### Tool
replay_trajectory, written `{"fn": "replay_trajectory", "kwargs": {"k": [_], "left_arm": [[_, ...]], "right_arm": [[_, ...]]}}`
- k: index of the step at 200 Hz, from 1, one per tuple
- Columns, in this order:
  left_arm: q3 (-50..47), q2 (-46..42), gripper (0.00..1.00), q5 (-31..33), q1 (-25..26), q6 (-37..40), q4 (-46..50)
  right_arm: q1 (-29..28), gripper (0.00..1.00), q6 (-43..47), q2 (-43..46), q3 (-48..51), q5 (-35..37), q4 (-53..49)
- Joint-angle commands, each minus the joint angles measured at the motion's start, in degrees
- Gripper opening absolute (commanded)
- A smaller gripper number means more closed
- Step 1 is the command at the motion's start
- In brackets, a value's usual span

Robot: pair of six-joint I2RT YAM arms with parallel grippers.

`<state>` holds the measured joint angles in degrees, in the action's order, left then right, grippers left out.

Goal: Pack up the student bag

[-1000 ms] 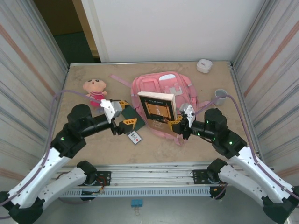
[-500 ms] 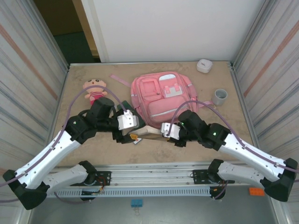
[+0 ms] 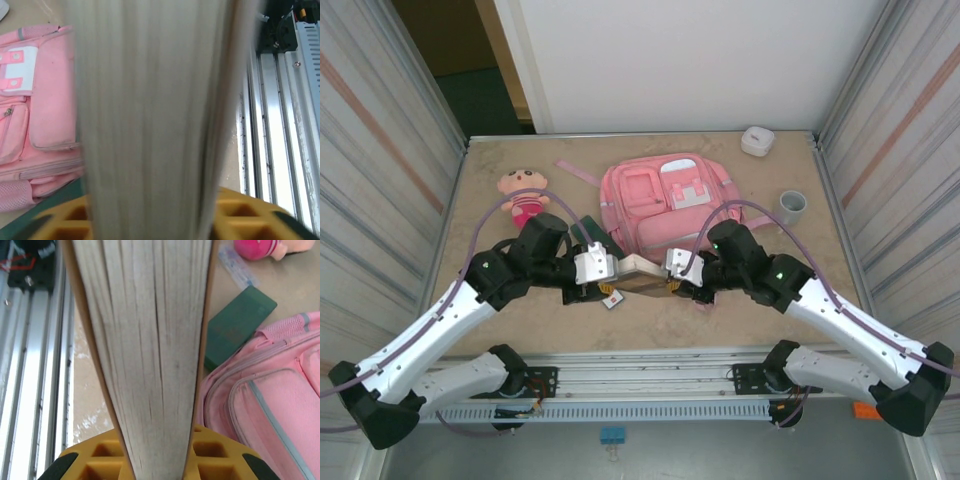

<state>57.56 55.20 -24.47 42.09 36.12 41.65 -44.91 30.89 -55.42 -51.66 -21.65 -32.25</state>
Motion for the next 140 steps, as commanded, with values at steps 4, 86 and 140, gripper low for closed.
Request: {"fn": "replay_trajectory", "kwargs": {"k": [4,86,140], "left_arm": [[-2.50,-1.97,0.06,-2.56,0.19,-3.22,-6.41],[-18.06,-14.21,0.00,-20.50,-14.58,-28.31,-40.51],[-18.02,-13.66,0.00,-26.78,-15.89,-33.43,-46.70]], "right_arm": [[5.45,0.28,-6.60,3.69,-0.89,-10.66,9.20],[21.39,0.85,-38.85,19.23,16.72,-14.05,30.97],[22.45,0.94,-50.90,24.61,23.44,-14.15,40.47]]}}
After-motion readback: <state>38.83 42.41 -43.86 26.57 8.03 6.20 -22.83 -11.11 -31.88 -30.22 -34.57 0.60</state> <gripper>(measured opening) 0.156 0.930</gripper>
